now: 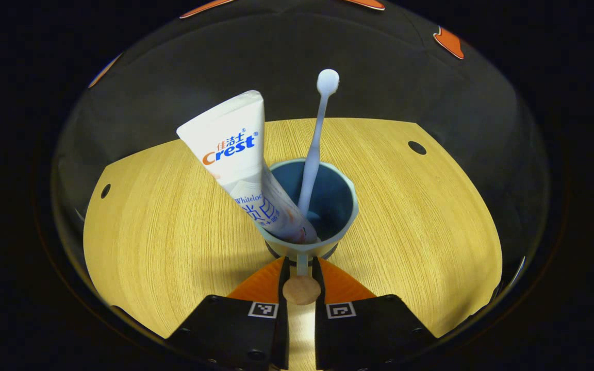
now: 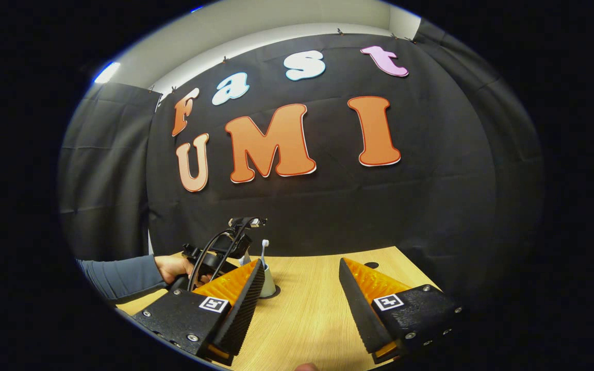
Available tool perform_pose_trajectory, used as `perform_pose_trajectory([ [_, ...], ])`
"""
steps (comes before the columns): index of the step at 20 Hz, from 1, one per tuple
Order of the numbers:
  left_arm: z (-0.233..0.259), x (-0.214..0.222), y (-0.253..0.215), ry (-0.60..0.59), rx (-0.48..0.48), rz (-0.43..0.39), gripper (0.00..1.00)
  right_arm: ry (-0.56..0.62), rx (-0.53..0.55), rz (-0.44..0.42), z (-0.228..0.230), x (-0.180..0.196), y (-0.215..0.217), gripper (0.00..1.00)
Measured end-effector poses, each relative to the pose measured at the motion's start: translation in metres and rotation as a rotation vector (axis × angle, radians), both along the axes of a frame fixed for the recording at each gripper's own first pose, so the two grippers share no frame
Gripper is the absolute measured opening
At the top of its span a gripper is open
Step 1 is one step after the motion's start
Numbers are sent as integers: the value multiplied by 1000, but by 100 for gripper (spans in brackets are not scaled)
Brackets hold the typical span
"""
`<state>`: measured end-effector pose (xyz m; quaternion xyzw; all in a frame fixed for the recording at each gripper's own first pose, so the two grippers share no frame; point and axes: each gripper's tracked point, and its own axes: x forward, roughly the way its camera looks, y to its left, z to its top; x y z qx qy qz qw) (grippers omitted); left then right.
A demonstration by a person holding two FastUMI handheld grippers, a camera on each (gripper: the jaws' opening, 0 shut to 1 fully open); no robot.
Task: Put the toothbrush and toothpaste on the desktop into the cup, then pick up the cup and place it on the coaster on the desktop.
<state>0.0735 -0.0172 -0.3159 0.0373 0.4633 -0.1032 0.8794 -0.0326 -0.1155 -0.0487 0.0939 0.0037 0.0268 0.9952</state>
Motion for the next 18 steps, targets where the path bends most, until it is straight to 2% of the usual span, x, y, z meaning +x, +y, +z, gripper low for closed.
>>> perform_pose_trajectory([
  [3,7,0,1,15,25,-19,20,19,14,2,-8,0,-1,87],
  [6,9,-7,-2,-1,-4,-32,27,23,22,-12,-7,3,0,87],
  [8,16,-8,0,-15,18,-41,42,23,22,-18,-6,4,1,87],
  [9,18,-14,-2,-34,15,-47,60,22,21,-24,-4,4,2,87],
  [10,24,-15,-5,-50,0,-55,64,18,19,-29,-1,4,4,87],
  [11,36,-17,-3,-75,-5,-54,78,13,18,-34,3,5,8,87],
  [13,52,-20,10,-145,27,-43,92,-2,23,-46,15,10,15,87],
  [15,72,-21,25,-228,64,-16,97,-20,7,-47,26,14,26,87],
  [18,87,-24,29,-324,7,14,97,-59,-30,-41,43,20,50,87],
])
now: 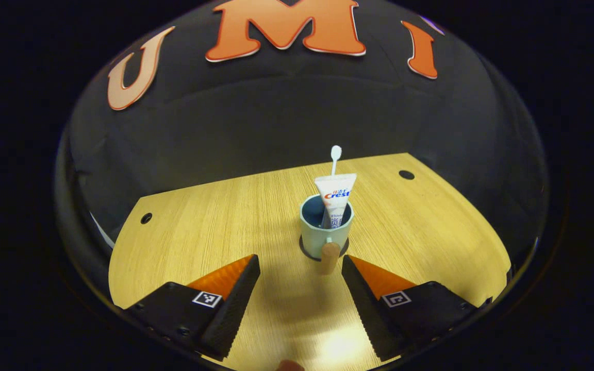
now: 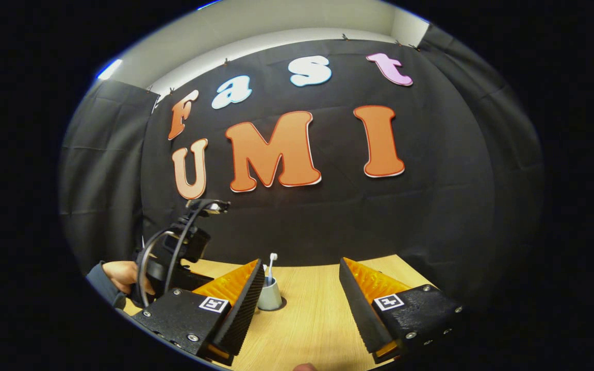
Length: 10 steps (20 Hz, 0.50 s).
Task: Put the toothbrush and toothpaste on the desktop into the cup, then pick up the cup and place it on the coaster on the desktop.
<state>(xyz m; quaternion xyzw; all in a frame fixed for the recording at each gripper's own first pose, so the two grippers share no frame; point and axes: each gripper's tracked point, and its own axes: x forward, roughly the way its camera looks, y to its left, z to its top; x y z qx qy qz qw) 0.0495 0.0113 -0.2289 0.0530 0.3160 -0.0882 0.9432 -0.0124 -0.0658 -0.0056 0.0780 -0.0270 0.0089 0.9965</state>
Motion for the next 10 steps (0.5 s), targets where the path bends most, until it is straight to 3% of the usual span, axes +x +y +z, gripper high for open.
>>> perform_pose_trajectory([
  [5,8,-7,15,-202,47,74,96,-62,-39,29,21,11,50,87],
  [10,24,-15,22,-429,7,138,96,-165,-70,17,42,15,87,87],
])
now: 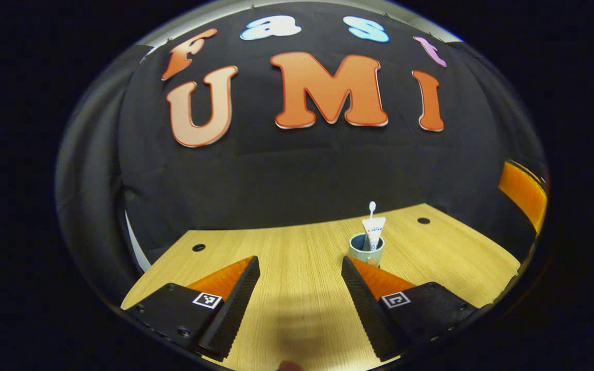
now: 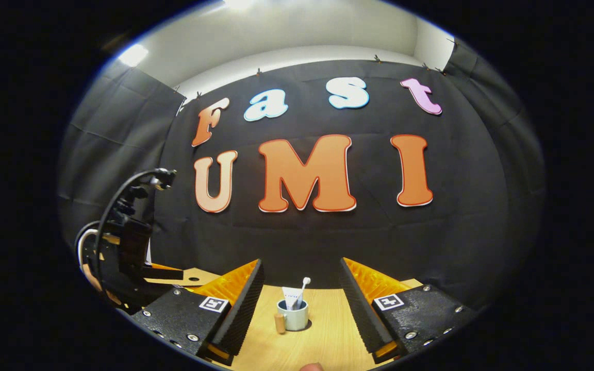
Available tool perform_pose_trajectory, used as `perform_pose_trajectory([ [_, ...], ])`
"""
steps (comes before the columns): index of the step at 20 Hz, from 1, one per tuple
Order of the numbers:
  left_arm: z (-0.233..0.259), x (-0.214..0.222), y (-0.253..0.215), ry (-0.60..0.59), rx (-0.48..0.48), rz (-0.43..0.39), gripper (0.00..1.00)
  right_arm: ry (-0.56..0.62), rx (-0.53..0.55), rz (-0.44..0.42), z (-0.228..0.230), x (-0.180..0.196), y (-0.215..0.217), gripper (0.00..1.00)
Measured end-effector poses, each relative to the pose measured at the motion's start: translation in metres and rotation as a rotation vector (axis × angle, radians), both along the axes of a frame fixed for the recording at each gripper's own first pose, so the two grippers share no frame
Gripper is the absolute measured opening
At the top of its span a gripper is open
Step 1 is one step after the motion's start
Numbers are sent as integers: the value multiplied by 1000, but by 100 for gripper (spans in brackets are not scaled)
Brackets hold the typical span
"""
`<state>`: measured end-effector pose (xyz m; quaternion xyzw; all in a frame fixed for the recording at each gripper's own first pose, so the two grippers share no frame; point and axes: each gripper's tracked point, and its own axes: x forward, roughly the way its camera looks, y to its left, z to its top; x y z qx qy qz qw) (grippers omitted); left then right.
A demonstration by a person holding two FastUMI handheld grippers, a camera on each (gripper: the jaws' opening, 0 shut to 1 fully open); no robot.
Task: Put the toothbrush and toothpaste on the desktop into the cup, then pick up the cup and place it on the coaster on the desktop.
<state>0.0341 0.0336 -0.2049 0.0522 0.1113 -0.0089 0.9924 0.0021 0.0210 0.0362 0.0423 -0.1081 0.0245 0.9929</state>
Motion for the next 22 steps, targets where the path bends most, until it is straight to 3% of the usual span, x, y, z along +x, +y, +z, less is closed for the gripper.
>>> perform_pose_trajectory([
  [9,19,-13,5,-308,-21,70,96,10,-31,-4,-18,1,20,87],
  [14,22,-16,-2,-337,-92,63,96,12,-68,8,-22,0,31,87],
  [15,23,-17,-1,-344,-100,72,100,8,-74,12,-21,0,33,87],
  [17,21,-16,-3,-342,-107,69,96,8,-87,19,-21,-1,36,87],
  [18,20,-17,-4,-336,-106,68,100,14,-90,21,-23,0,36,87],
  [19,19,-18,-2,-332,-103,69,96,18,-86,22,-24,1,35,87],
  [22,19,-17,-3,-331,-100,69,100,34,-69,34,-28,0,35,87],
])
